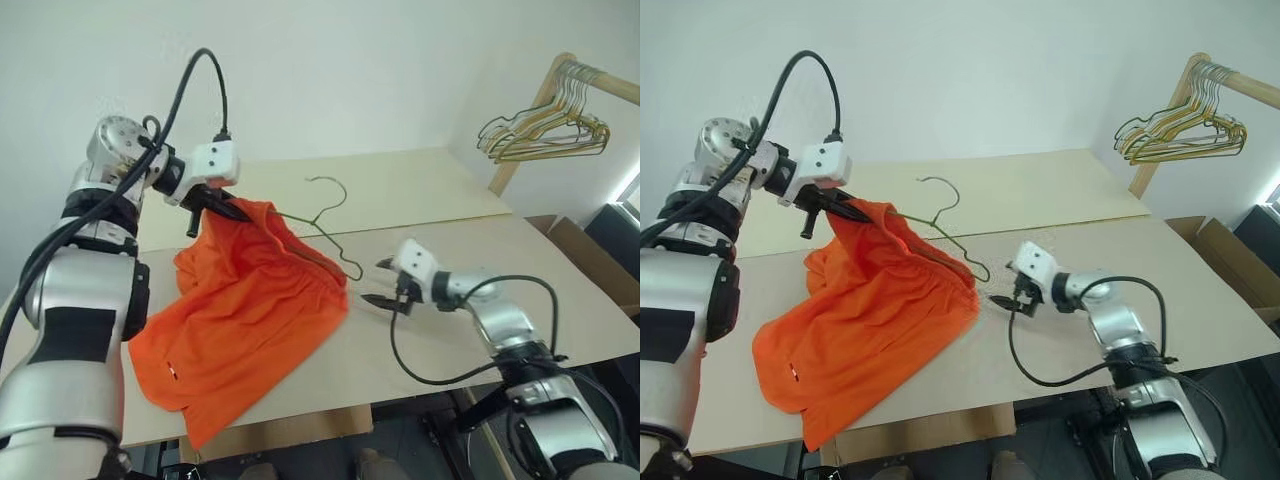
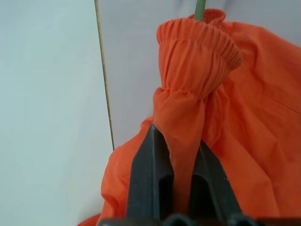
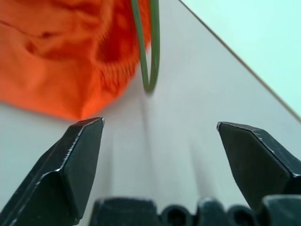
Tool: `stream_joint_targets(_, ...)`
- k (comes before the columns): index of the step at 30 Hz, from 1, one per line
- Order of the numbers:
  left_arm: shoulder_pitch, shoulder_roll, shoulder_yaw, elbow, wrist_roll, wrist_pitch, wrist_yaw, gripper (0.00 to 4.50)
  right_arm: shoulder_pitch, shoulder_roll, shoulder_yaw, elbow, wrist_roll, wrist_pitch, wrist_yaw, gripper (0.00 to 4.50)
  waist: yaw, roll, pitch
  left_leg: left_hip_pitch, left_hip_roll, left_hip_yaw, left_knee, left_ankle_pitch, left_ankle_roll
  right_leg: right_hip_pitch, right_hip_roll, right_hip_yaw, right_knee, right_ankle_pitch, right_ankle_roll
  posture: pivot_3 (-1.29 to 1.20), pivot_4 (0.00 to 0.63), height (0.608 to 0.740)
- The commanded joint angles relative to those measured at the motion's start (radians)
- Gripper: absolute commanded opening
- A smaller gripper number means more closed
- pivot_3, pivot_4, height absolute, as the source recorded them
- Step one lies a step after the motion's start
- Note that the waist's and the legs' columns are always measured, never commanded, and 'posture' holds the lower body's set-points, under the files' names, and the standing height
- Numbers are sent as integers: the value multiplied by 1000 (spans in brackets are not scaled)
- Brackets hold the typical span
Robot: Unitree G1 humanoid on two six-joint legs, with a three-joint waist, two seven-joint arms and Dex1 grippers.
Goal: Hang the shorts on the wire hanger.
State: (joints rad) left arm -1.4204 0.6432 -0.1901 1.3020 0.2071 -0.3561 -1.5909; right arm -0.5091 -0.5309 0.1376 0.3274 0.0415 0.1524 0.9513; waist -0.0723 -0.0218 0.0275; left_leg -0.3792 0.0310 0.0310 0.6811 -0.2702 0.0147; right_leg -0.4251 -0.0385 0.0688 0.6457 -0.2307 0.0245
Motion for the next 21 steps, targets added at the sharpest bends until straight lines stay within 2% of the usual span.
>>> stream_joint_targets(1,-30,21,36,-24,-30,-25,-20,0,51,-15,-57,-59,66,53,6,4367,0,0,0,0,0,0,0,0,0,0,0,0,0,0,0,-41,0,740)
stream_joint_targets(6,-30,29,43,-27,-31,-36,-23,0,115,66,-29,-66,117,102,16,4367,-15,-1,0,3,0,0,0,0,0,1,1,1,2,0,0,-37,0,740)
stream_joint_targets(13,-31,32,44,-26,-24,-38,-8,0,16,248,-52,77,182,135,-24,4367,-29,-1,0,6,1,-1,0,0,0,3,2,1,3,1,0,-32,0,740)
stream_joint_targets(20,-29,32,47,-26,-27,-38,2,0,-72,313,-79,252,208,122,-21,4367,-24,-1,0,3,0,-2,0,0,0,3,1,0,2,1,0,-21,0,740)
stream_joint_targets(21,-28,33,49,-26,-28,-38,4,0,-79,315,-76,272,207,125,-10,4199,-24,-1,0,2,0,-2,0,0,0,2,1,0,2,1,0,-21,0,740)
